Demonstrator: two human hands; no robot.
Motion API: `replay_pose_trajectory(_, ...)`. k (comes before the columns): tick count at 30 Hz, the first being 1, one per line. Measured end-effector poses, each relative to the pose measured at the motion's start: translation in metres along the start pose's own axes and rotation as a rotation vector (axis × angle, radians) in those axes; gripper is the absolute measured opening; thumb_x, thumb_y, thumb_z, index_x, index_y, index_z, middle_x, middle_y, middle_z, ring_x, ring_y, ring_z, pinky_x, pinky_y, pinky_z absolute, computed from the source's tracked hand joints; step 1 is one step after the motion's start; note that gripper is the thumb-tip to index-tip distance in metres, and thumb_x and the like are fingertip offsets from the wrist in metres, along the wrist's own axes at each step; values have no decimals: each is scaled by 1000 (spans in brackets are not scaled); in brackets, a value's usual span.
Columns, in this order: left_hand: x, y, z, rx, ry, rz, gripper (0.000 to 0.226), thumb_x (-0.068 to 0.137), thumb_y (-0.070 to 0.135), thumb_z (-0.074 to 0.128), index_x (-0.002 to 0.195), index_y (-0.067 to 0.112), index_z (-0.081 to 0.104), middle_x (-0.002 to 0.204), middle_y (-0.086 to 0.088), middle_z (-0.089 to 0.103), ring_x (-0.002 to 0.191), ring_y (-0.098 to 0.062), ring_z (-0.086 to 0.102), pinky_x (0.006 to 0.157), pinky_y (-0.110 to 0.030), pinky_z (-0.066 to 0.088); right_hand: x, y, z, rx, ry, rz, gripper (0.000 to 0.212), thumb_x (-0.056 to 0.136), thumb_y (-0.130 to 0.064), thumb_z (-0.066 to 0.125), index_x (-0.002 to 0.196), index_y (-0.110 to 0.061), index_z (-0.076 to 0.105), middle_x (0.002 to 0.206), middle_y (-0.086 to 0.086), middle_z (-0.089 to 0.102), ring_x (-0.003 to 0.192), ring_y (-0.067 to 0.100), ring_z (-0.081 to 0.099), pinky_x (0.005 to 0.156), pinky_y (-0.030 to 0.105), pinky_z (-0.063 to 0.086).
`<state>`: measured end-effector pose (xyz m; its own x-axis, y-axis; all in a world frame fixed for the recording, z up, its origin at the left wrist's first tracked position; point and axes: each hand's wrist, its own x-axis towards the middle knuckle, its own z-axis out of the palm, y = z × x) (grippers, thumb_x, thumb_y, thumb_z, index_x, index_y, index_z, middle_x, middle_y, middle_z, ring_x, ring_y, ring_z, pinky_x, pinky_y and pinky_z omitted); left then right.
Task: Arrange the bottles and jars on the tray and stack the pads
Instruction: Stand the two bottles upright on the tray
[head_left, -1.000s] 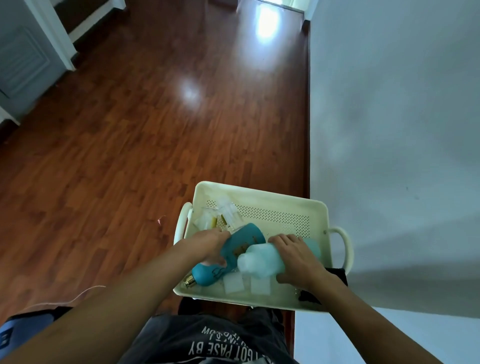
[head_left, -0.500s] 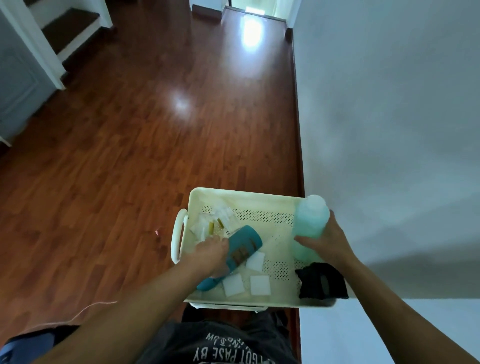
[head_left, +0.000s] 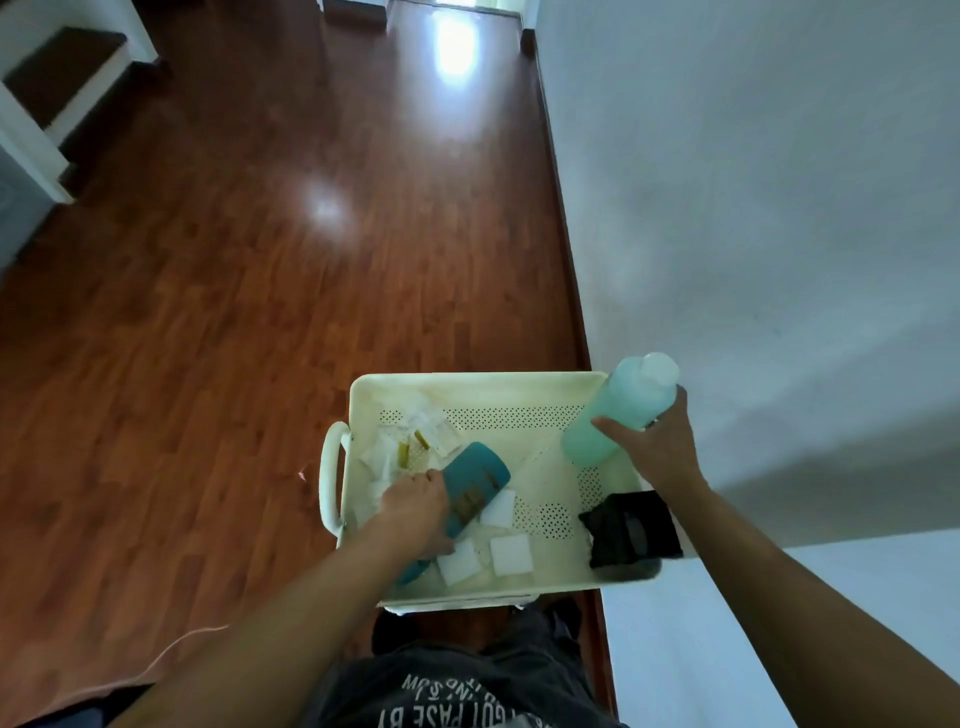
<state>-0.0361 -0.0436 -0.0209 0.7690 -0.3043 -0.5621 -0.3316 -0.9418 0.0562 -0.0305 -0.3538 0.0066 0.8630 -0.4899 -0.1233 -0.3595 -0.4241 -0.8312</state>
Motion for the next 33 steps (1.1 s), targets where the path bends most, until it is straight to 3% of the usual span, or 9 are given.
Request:
replay_pose_trajectory(5, 2, 3, 3, -31, -11, 8, 95, 80, 53, 74, 144, -1, 29, 134, -15, 54, 121, -29, 55, 95, -36, 48, 1, -14, -8, -8, -15, -45, 109, 51, -60, 91, 138, -25, 36, 126, -3, 55, 111, 22, 59, 90, 50, 57)
replay_pose_trajectory(12, 5, 1, -1, -75, 22, 18, 80, 70, 56, 72, 129, 9, 44, 116, -9, 60, 101, -26, 59, 73, -31, 42, -3, -9, -12, -37, -46, -22, 98, 59, -53, 92, 137, -27, 39, 124, -4, 59, 108, 25, 63, 89, 52, 57)
replay_pose_trajectory(18, 18, 8, -27, -38, 72, 17, 84, 64, 67, 65, 125, 12, 48, 108, -7, 60, 87, -24, 52, 70, -35, 42, -5, -11, -12, -43, -42, -28, 94, 61, -52, 91, 136, -30, 38, 125, -3, 58, 108, 26, 62, 88, 52, 58)
replay_pose_trajectory(25, 37, 35, -81, 127, 40, 56, 82, 68, 70, 67, 125, 13, 50, 104, -3, 64, 84, -26, 51, 73, -34, 39, -5, -10, -14, -66, -51, -28, 93, 61, -51, 92, 134, -27, 40, 123, -2, 60, 106, 26, 63, 87, 50, 58)
replay_pose_trajectory(33, 51, 67, -123, 305, 78, 165, 45, 66, 53, 67, 93, 18, 59, 70, 5, 52, 70, -22, 56, 66, -30, 45, -6, -12, -13, -80, -52, -47, 94, 64, -49, 91, 137, -25, 39, 126, -1, 56, 108, 25, 60, 86, 46, 59)
